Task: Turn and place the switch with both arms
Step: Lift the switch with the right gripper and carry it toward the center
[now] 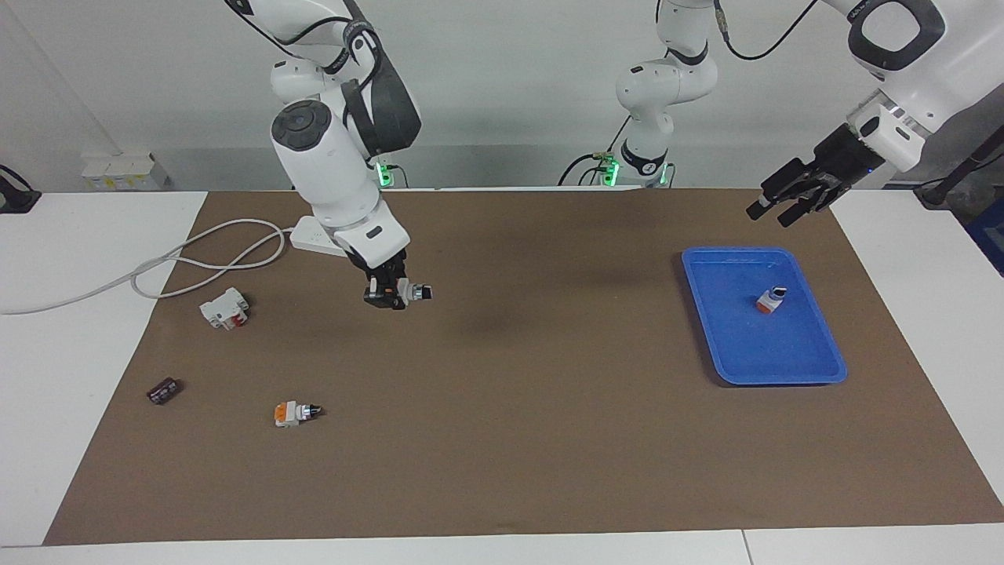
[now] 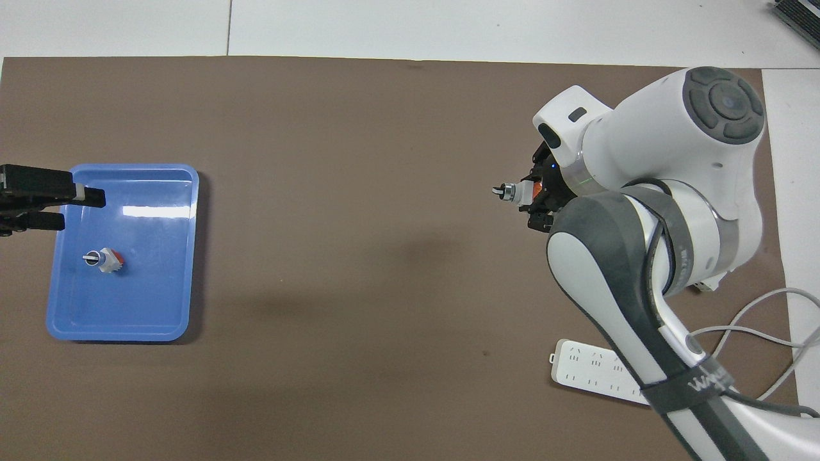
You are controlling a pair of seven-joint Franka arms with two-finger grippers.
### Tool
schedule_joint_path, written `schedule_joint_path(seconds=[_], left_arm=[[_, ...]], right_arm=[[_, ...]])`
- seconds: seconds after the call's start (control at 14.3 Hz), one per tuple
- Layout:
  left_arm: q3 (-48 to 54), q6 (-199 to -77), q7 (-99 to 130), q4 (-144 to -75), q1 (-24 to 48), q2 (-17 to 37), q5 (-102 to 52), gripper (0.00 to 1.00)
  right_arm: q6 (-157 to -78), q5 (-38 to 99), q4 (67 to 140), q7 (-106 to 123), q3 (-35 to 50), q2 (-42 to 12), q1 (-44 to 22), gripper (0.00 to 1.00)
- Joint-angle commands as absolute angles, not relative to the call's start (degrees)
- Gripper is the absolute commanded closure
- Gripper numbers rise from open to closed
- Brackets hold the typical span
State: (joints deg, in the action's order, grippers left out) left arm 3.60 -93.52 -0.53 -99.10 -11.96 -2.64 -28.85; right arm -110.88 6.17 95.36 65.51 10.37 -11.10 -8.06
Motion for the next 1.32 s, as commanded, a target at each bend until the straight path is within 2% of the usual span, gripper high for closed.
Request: schedule_joint_path(seconds=[0.0, 0.28, 1.25], left_arm=[[4.13, -91.06, 2.89, -96.24, -12.74, -0.79, -32.15, 0.0], [4.92, -91.06, 9.22, -96.24, -11.43, -0.7, -33.4, 0.0], [4.92, -91.58, 10.45, -96.59, -10.46, -0.7, -33.49, 0.0]], right_arm=[[-108.55, 3.96, 92.47, 58.9, 10.46, -11.34, -9.66, 1.0], [-107.76, 3.95, 91.58, 57.21, 10.63, -10.82, -11.16, 1.0], [-107.31, 9.66, 91.32, 61.35, 17.58, -10.37, -10.99, 1.0]])
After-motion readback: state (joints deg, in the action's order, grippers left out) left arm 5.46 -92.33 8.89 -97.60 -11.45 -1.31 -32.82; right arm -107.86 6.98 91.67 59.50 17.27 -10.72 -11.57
